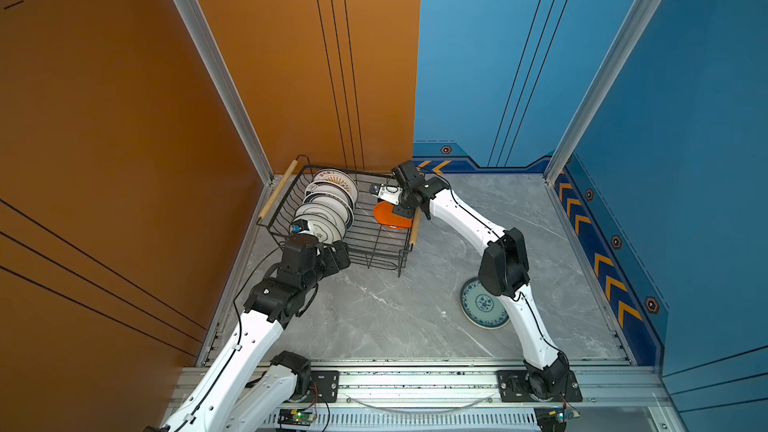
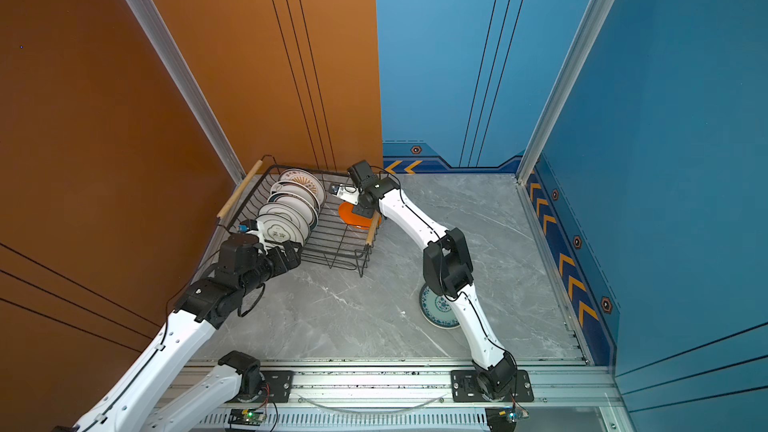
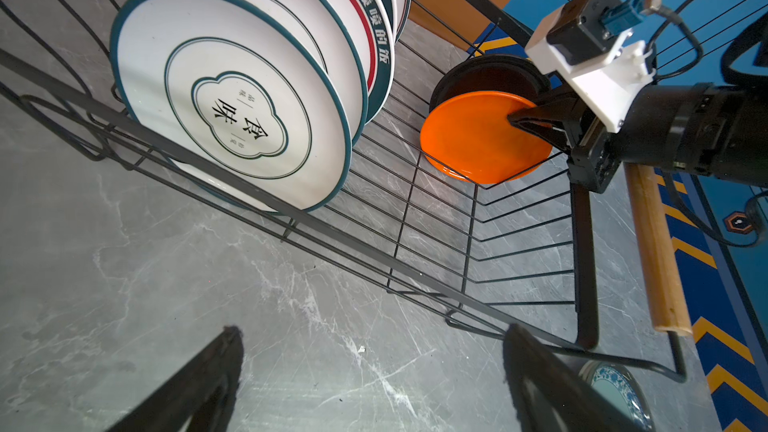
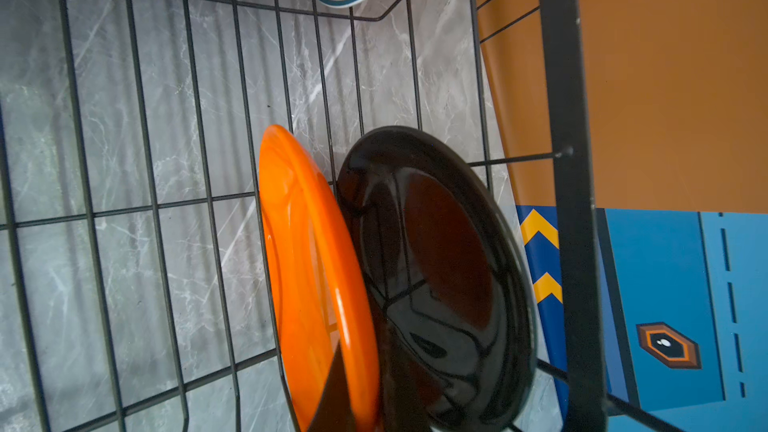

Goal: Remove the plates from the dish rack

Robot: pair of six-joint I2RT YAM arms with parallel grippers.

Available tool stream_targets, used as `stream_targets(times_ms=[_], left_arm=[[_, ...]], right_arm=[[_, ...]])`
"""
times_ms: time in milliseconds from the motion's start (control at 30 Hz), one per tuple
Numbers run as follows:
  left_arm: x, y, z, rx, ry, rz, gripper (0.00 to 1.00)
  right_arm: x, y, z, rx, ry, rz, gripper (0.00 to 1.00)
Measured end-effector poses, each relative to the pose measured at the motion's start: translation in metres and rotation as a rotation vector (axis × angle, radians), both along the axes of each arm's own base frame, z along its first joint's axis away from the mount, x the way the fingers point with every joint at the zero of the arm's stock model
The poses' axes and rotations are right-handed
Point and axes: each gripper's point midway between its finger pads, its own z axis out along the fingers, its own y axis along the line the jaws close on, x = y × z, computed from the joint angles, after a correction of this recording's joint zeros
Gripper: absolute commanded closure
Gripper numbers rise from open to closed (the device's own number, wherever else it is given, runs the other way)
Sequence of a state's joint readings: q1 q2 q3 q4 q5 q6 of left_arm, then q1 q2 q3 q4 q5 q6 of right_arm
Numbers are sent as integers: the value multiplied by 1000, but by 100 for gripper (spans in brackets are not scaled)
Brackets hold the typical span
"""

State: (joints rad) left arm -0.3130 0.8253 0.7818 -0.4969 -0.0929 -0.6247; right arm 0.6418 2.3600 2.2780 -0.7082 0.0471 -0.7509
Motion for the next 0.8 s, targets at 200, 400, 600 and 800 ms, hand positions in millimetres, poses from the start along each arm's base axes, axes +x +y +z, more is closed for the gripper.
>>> stream_targets(times_ms=[200, 400, 600, 800], left_arm=[[1, 0, -2, 9, 7, -4, 2], [0, 0, 2, 8, -10, -5, 2], [0, 0, 8, 11, -36, -12, 2], [3, -3, 14, 8, -63, -34, 2]], right_arm=[[-1, 2, 8, 33, -21, -10, 100], [0, 6, 21, 72, -45, -21, 100], [-1, 9, 35, 120, -61, -30, 100], [-5, 10, 73, 221, -95, -41, 100]])
